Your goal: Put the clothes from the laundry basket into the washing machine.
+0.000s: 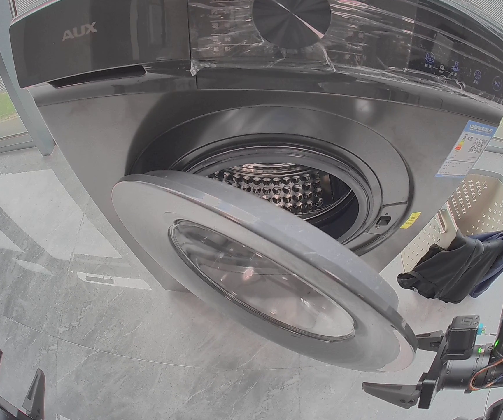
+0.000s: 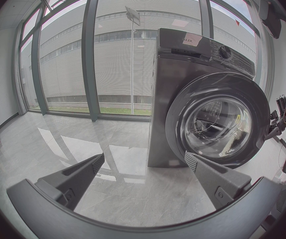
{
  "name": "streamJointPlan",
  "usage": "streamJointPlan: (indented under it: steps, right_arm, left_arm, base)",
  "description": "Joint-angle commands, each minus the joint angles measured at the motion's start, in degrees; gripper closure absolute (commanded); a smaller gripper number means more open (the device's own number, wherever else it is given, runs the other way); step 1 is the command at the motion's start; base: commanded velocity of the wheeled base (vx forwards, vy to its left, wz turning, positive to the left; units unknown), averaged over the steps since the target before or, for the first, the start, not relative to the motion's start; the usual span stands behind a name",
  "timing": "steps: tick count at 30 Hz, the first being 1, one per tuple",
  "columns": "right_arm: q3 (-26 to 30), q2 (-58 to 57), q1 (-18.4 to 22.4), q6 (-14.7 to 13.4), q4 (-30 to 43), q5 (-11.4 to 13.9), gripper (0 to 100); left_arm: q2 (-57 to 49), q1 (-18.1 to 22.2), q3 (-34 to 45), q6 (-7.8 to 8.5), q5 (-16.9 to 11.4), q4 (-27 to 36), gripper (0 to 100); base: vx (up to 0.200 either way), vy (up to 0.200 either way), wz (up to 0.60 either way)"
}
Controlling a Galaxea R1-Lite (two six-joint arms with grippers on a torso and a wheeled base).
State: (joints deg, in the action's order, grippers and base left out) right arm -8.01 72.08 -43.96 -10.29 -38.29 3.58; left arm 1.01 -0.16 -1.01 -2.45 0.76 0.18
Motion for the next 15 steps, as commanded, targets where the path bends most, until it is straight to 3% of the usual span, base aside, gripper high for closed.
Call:
streamJointPlan:
  steps: [1, 8, 15]
  right_arm:
    - [1.9, -0.5, -1.7, -0.3, -0.1, 0.2, 0]
    - [5.6, -6.1, -1.2, -0.5, 0.5, 0.6, 0]
    - [3.4, -4.8, 2.3, 0.3, 0.2, 0.2, 0]
  left_arm:
    - [-0.5, 0.0, 0.8, -0.01, 0.0, 0.0, 0]
    - [-0.4, -0.1, 0.8, 0.17, 0.0, 0.0, 0]
    - [-0.5, -0.1, 0.8, 0.17, 0.0, 0.0, 0]
  base:
    - [0.000, 0.000, 0.00]
    - [0.000, 0.000, 0.00]
    - [-0.200, 0.000, 0.00]
